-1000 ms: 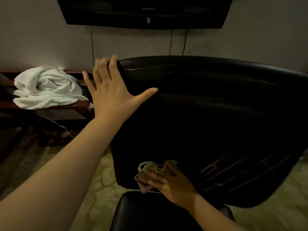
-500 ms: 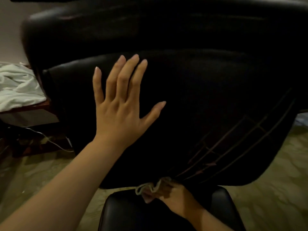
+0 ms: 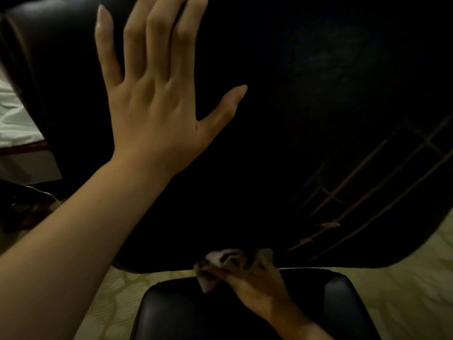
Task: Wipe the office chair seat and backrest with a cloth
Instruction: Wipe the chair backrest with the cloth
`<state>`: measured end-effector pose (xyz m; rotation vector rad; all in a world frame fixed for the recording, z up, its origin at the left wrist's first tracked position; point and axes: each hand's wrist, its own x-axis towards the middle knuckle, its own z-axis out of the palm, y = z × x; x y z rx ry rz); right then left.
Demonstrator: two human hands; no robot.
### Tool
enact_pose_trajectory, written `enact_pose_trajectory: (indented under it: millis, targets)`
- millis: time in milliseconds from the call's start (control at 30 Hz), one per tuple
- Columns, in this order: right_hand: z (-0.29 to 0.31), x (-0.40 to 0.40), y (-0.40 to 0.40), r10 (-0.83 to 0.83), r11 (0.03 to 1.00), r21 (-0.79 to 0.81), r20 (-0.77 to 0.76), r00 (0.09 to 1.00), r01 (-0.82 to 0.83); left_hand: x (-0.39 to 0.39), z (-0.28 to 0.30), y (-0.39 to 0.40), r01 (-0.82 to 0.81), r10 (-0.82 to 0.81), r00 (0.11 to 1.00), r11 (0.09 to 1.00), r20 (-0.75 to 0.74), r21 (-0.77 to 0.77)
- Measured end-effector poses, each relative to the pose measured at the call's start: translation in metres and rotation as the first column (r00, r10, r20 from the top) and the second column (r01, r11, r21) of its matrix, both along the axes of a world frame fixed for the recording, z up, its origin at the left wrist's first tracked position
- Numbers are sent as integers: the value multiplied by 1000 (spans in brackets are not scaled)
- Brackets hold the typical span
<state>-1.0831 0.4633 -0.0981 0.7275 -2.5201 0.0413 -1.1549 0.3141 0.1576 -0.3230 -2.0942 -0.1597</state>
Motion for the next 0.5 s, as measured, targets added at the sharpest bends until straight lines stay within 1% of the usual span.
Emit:
enact_pose_trajectory:
  millis: [33,67,100,133,167,200,267,300,333,367,433,467,500]
  targets:
    - [11,-2,5,-33,996,-83,-95,995,25,0,0,1,-17,17,1000,1000,11,2]
    - [27,-4,9,-81,974,-225,-176,981,40,0,0,2,-34,34,999,999,20,15]
    - [46,-8,10,-181,925,-369,-228,957,87,1,-2,5,-45,44,999,998,21,36]
    - [61,-12,8,-300,851,-503,-234,925,149,3,-5,9,-46,46,999,997,9,54]
    - [67,-17,5,-375,805,-557,-210,903,205,5,-10,16,-36,37,999,998,-18,59]
    - [62,-19,0,-357,833,-512,-212,910,208,8,-16,25,-14,16,999,999,-48,44]
    - [25,-10,-8,-154,965,-234,-149,977,116,15,-31,47,60,-62,996,998,-71,-23]
    - [5,-5,-3,-80,990,-119,-74,994,71,18,-38,56,98,-101,993,994,-61,-54]
    - [-9,-3,5,-54,995,-87,0,999,54,21,-44,63,125,-129,991,989,-47,-75]
    - [-12,-3,16,-44,993,-105,23,999,46,22,-48,66,138,-141,989,987,-33,-86]
    - [10,-3,37,-60,994,-99,-154,986,45,23,-53,65,137,-139,990,987,-11,-85]
    - [31,-5,44,-127,984,-156,-263,957,87,23,-55,63,130,-131,991,989,-8,-76]
    - [54,-10,47,-241,936,-321,-290,926,143,22,-57,61,118,-119,993,991,-12,-69]
